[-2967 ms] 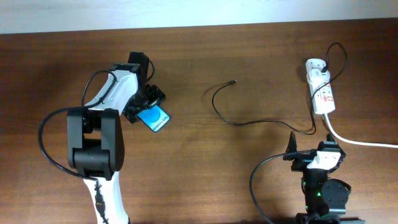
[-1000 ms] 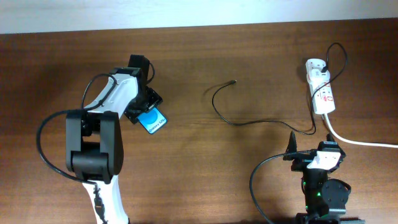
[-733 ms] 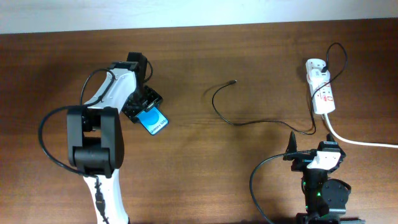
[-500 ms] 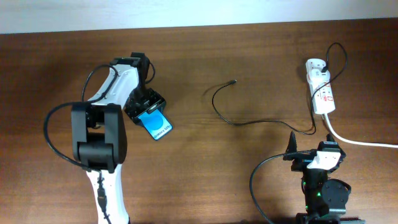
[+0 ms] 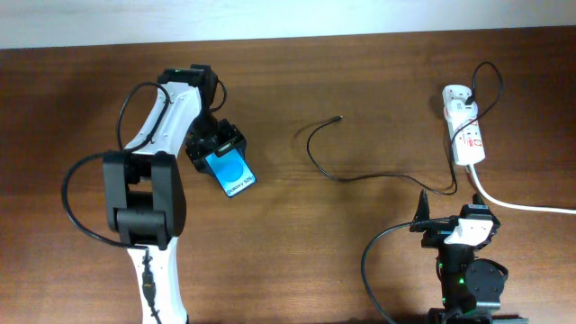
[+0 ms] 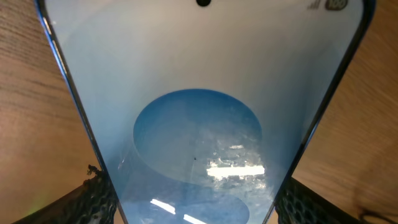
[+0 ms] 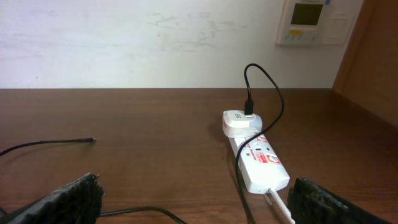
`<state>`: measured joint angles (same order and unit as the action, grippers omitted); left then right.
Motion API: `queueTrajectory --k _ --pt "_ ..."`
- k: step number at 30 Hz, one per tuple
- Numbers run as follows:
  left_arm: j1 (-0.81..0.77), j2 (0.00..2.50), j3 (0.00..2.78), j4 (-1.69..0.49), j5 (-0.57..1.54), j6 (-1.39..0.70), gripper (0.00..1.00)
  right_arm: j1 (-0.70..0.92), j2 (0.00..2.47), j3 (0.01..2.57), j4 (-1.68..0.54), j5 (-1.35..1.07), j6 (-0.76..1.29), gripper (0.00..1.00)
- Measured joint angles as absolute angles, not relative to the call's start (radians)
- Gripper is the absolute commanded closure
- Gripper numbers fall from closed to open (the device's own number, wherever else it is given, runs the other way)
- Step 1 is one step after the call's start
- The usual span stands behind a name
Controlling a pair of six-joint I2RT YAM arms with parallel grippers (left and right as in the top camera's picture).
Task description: Plug charger to phone and switch on socket
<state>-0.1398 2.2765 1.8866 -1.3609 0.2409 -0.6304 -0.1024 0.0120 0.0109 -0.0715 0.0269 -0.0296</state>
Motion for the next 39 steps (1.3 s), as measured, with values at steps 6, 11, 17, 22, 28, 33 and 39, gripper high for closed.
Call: queueTrajectory --k 6,11,17,22,28,33,39 --pt "-0.193 2.277 1.956 -1.468 0.248 -0.615 0.33 -0.102 0.012 0.011 -0.069 0.027 -0.03 0.01" --pt "-0.263 2.277 2.008 -1.496 0.262 -0.609 0.34 -0.102 0.012 0.011 -0.06 -0.111 0.017 0.01" --pt "-0.292 2.277 2.059 -1.507 0.358 -0.57 0.34 -0.102 0.012 0.011 -0.051 -0.665 0.678 0.01" --pt "-0.292 2.277 2.06 -1.561 0.427 -0.517 0.36 -0.102 0.012 0.011 -0.06 -0.793 0.834 0.01" --pt "-0.292 2.277 2.061 -1.634 0.569 -0.433 0.36 -0.102 0.012 0.011 -0.061 -0.812 0.982 0.01" --pt "-0.3 2.277 2.061 -1.641 0.673 -0.403 0.36 -0.094 0.012 0.011 -0.052 -0.852 1.291 0.01" --pt "-0.306 2.277 2.061 -1.654 0.72 -0.384 0.36 0.162 0.012 0.011 0.114 -0.743 1.417 0.02"
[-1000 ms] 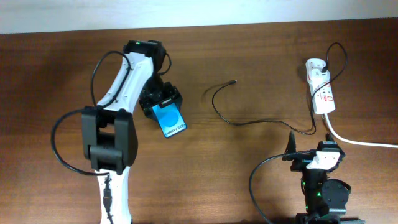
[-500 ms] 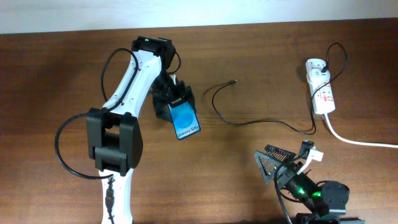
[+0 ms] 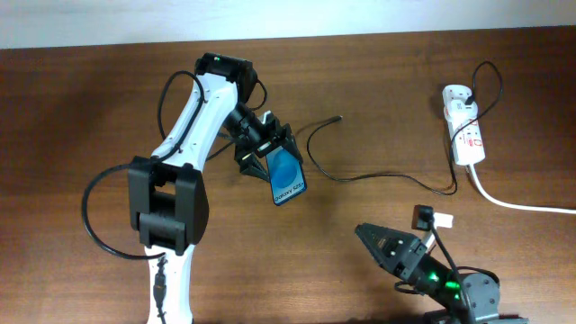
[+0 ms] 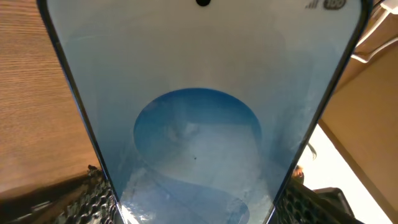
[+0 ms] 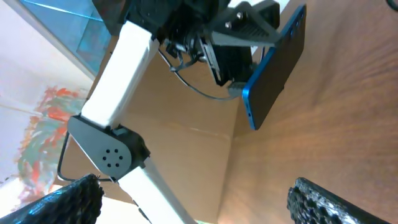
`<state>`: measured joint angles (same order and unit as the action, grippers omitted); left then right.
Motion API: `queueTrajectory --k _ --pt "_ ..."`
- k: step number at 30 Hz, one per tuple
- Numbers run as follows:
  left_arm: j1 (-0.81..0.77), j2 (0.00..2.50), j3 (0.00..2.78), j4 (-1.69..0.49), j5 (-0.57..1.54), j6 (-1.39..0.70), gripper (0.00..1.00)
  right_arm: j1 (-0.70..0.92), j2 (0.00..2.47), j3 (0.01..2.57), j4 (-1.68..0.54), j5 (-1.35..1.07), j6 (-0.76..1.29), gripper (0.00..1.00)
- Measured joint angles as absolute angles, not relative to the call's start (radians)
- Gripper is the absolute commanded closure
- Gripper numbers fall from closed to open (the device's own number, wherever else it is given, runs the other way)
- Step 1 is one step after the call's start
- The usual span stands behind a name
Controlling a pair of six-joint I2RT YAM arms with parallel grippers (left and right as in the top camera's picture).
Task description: Plug charger to phone and switch on socket
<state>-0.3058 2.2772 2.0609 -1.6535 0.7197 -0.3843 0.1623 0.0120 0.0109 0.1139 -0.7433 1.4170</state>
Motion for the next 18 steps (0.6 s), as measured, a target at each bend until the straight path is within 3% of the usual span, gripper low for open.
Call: queueTrajectory --k 1,8,13,18 --pt "-0.306 2.277 2.061 -1.654 0.725 -0.384 0.36 0.26 0.025 0.01 0.063 -0.627 1.372 0.02" --pt "-0.306 2.277 2.061 -1.655 0.731 -0.384 0.36 0.49 0.35 0.156 -0.058 -0.277 1.161 0.02" --pt "-0.306 2.277 2.061 -1.654 0.733 -0.384 0.35 0.648 0.826 0.5 -0.147 -0.126 1.065 0.01" --pt "-0.306 2.277 2.062 -1.653 0.734 -0.381 0.35 0.748 1.141 0.665 -0.136 -0.027 1.043 0.01"
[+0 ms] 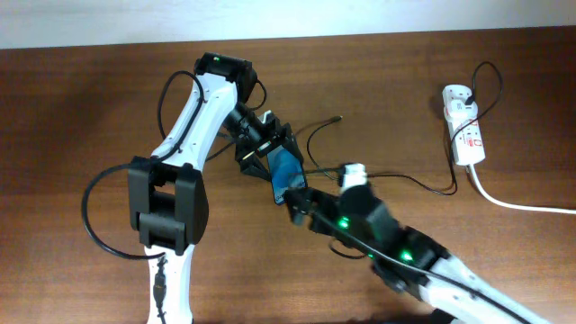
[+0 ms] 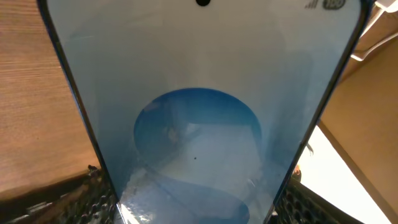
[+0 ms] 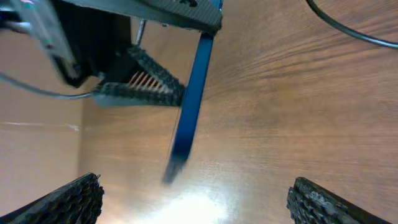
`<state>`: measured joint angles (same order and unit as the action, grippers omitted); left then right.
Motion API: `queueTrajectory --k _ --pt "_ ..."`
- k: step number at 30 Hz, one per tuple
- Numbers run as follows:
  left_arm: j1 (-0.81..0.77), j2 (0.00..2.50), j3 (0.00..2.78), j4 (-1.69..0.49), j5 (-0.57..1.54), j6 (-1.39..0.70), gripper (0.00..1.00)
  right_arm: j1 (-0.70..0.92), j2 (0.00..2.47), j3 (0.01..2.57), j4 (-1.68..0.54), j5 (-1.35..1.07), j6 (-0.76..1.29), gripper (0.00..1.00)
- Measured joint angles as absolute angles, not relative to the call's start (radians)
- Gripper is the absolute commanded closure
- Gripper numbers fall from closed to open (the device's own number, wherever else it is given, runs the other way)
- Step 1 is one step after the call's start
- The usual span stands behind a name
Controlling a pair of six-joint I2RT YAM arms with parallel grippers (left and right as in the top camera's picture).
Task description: Plug charger to phone and switch on socket
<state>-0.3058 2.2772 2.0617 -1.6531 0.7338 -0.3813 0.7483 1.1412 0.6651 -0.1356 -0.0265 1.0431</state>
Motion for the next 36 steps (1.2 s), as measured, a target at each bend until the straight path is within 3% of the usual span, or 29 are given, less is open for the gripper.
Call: queueTrajectory --k 5,10,17,19,28,30,36 --pt "-0.306 2.278 2.062 -1.654 0.734 -0.381 0.35 0.755 1.316 0.688 0.047 0.012 1.042 0.05" --pt "-0.306 2.278 2.062 -1.653 0.733 -0.381 0.35 0.755 1.375 0.689 0.174 0.066 1.042 0.34" --pt "-0.306 2.278 2.062 -1.653 0.738 -0.381 0.35 0.755 1.394 0.69 0.236 0.127 1.071 0.41" --pt "-0.306 2.278 2.062 -1.653 0.752 -0.381 0.34 0.755 1.395 0.69 0.237 0.131 1.086 0.49" --pt "-0.306 2.278 2.062 -1.634 0.764 -0.382 0.34 0.755 1.452 0.69 0.244 0.138 1.159 0.66" --pt "-0.306 2.278 2.062 -1.631 0.764 -0.385 0.34 0.755 1.452 0.69 0.249 0.138 1.168 0.74" --pt "-0.305 2.278 2.062 -1.631 0.767 -0.385 0.34 0.754 1.452 0.69 0.272 0.119 1.177 0.83"
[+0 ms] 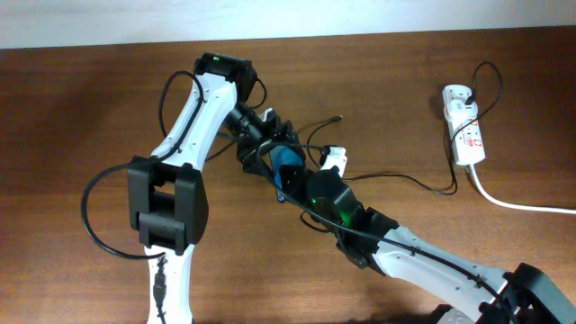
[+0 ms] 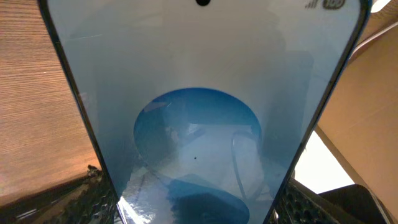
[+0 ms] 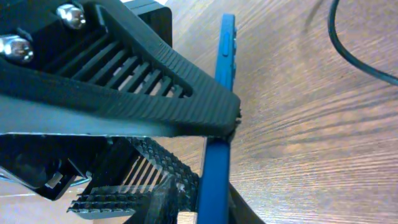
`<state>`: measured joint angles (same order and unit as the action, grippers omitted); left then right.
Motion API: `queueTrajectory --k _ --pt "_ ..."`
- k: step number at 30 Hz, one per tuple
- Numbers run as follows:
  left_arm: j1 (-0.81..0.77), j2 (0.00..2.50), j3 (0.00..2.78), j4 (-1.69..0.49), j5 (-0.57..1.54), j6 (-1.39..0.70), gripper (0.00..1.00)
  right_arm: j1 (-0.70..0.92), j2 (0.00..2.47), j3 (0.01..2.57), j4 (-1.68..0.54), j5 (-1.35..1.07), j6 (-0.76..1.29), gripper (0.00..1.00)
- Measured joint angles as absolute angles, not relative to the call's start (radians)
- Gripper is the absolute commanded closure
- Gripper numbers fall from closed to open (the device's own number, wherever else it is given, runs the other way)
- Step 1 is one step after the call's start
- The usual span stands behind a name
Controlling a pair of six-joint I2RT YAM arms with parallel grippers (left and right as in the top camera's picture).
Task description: Plug charger to phone and switch on socket
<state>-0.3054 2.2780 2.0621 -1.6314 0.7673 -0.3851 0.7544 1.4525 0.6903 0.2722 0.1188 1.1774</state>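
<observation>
The phone (image 1: 288, 165), with a blue screen, hangs tilted above the table's middle. My left gripper (image 1: 261, 148) is shut on it. In the left wrist view its screen (image 2: 199, 112) fills the frame between my fingers (image 2: 93, 199). My right gripper (image 3: 214, 202) reaches from the front right. It is shut on the lower end of the phone, whose edge (image 3: 221, 106) shows as a blue strip. The black charger cable (image 1: 378, 176) lies on the table, its free tip (image 1: 337, 118) just behind the phone. At the far right is the white socket strip (image 1: 465, 135); its switch is too small to read.
A white charger plug (image 1: 454, 94) sits in the strip's far end, and a white mains lead (image 1: 513, 202) runs off to the right edge. The right arm (image 1: 423, 261) crosses the table's front right. The left arm (image 1: 180, 135) stands over the left half.
My right gripper was open just short of the phone's lower edge. Now it is right at the phone, with a finger on each side of it. The left gripper still holds the phone in the same place.
First my left gripper held the phone low at the table's left, with the right arm folded at the front right. Then the phone was up over the middle, the right gripper turned toward it. The open right gripper then stood near the phone, and now grips it.
</observation>
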Motion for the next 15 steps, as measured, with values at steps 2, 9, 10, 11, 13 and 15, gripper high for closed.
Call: queueTrajectory --k 2,9,10,11,13,15 --pt "-0.305 2.278 2.062 -1.632 0.767 -0.385 0.34 0.754 1.452 0.69 0.268 0.118 1.182 0.88" --pt "-0.3 2.278 2.062 -1.633 0.767 -0.385 0.23 0.749 1.459 0.69 0.264 0.113 1.2 0.96" --pt "-0.3 2.278 2.062 -1.633 0.767 -0.385 0.13 0.749 1.459 0.689 0.264 0.112 1.201 0.96" --pt "-0.3 2.278 2.062 -1.633 0.767 -0.385 0.06 0.749 1.459 0.689 0.264 0.112 1.202 0.96" --pt "-0.3 2.278 2.062 -1.634 0.774 -0.393 0.01 0.749 1.459 0.689 0.267 0.104 1.2 0.96" --pt "-0.302 2.278 2.063 -1.634 0.778 -0.392 0.01 0.75 1.46 0.689 0.266 0.093 1.199 0.96"
